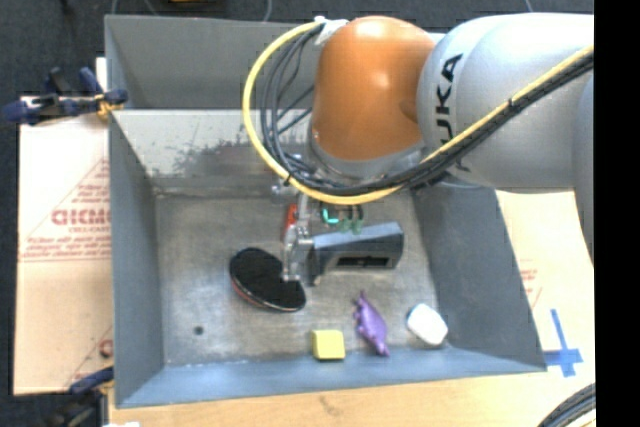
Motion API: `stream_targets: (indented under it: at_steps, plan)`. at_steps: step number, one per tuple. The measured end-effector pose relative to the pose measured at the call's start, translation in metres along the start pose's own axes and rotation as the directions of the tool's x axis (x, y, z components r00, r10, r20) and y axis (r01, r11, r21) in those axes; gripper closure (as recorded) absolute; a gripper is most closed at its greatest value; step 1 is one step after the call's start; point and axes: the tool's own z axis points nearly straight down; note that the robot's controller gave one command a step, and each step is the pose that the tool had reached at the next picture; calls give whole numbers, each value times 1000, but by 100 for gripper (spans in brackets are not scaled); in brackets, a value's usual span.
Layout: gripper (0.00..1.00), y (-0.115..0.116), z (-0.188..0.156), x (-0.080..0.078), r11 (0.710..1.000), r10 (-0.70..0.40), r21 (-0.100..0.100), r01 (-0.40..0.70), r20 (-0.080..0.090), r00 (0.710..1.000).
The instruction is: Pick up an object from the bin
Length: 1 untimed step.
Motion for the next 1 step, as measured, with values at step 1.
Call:
stream_targets:
  at_steps: [1]
  plan:
    - [0,-1,-5,-1,1000,3,-1,-3,8,1000]
